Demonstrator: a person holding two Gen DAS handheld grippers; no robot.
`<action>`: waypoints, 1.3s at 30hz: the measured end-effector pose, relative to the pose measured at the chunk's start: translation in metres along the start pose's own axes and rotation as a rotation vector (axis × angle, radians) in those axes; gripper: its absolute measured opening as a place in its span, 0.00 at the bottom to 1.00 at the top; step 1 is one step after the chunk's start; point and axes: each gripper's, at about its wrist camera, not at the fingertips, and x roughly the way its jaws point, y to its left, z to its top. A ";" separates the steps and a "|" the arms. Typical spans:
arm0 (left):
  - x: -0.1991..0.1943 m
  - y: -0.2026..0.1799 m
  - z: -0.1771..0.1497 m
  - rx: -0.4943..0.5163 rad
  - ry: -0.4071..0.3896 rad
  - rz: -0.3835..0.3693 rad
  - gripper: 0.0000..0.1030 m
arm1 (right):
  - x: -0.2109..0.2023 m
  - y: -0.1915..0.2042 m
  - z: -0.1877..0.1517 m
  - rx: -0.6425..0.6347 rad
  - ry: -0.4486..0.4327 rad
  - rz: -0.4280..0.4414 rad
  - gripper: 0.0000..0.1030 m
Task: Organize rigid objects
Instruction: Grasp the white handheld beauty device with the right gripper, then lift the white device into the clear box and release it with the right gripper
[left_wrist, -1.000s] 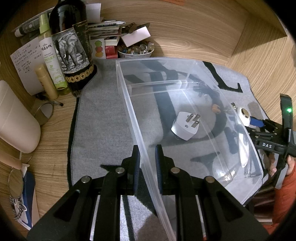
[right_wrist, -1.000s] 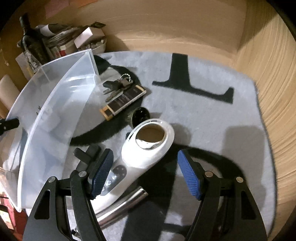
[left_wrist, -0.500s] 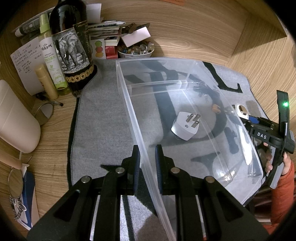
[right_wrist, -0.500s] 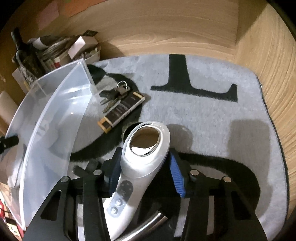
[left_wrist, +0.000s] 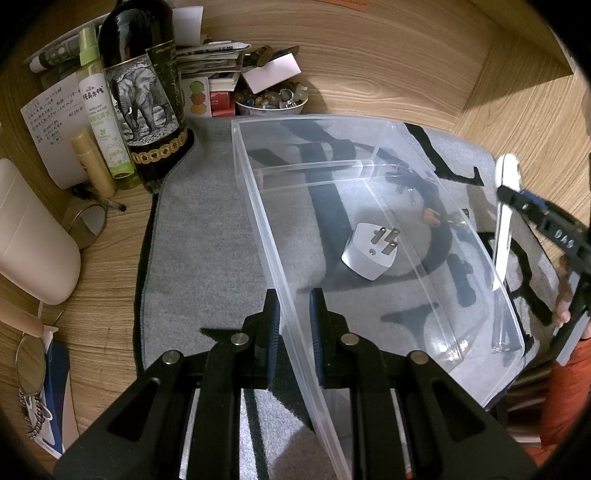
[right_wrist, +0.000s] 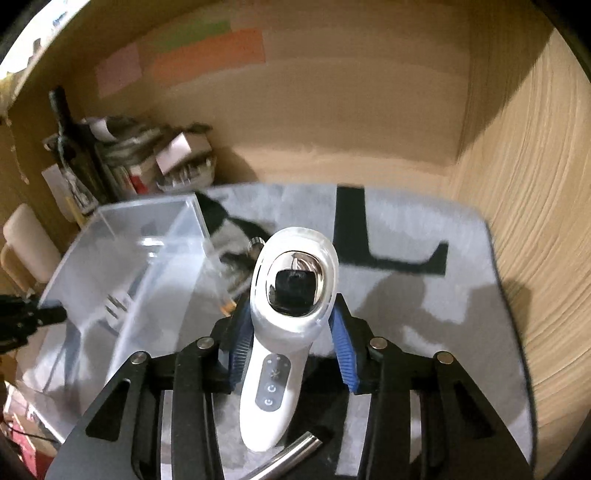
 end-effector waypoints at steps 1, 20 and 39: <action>0.000 0.000 0.000 0.001 0.000 0.001 0.15 | -0.005 0.001 0.002 -0.002 -0.015 0.001 0.36; 0.000 0.000 0.000 0.001 0.000 0.001 0.15 | -0.061 0.080 0.047 -0.154 -0.212 0.172 0.36; -0.002 0.001 0.000 0.001 -0.008 -0.009 0.15 | 0.005 0.156 0.026 -0.351 0.036 0.314 0.36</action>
